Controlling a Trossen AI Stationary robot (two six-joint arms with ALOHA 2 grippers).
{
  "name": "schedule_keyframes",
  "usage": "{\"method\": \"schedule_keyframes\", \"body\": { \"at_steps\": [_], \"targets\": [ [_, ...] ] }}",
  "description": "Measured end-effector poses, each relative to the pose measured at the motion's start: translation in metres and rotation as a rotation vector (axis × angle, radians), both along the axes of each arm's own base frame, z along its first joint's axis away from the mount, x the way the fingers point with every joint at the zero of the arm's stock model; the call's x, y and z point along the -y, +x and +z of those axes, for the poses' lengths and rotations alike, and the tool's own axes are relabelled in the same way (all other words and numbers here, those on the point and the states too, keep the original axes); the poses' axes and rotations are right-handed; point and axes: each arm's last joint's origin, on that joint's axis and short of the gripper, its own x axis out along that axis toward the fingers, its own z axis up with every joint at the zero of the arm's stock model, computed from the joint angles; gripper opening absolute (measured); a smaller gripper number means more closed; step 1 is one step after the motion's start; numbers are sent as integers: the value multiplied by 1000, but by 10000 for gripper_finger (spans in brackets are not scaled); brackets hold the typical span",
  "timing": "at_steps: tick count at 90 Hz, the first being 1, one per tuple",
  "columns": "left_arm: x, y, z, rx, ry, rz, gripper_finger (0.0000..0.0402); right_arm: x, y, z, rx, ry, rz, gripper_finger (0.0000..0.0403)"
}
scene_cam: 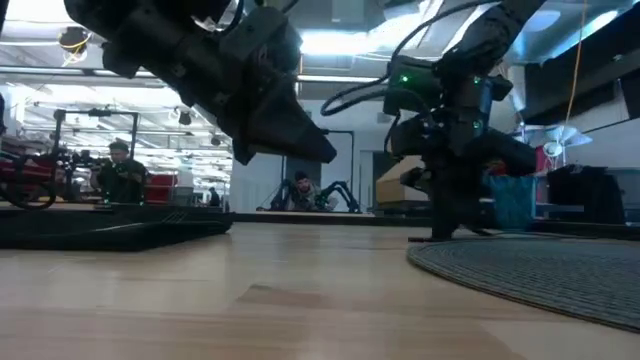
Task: Set table place
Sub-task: Put the black knife on the gray table mat
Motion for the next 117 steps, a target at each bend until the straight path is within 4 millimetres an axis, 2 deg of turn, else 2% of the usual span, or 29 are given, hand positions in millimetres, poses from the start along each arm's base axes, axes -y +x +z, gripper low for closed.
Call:
{"method": "schedule_keyframes", "body": {
  "at_steps": [28, 62, 76, 93, 107, 117],
  "targets": [
    [0, 0, 0, 0, -3, 1, 0, 1, 10, 14, -12, -24, 22, 0],
    [3, -1, 0, -1, 0, -8, 0, -28, 19, 34, -70, -32, 120, 1],
    [3, -1, 0, -1, 0, -8, 0, -33, 20, 36, -77, -89, 121, 5],
    [3, -1, 0, -1, -3, -6, 0, -31, 16, 34, -111, -108, 123, 48],
    [3, -1, 0, -1, -3, -7, 0, -32, 11, 26, -124, -110, 125, 98],
    [3, -1, 0, -1, -3, -7, 0, -30, 8, 20, -121, -132, 123, 117]
  ]
}}
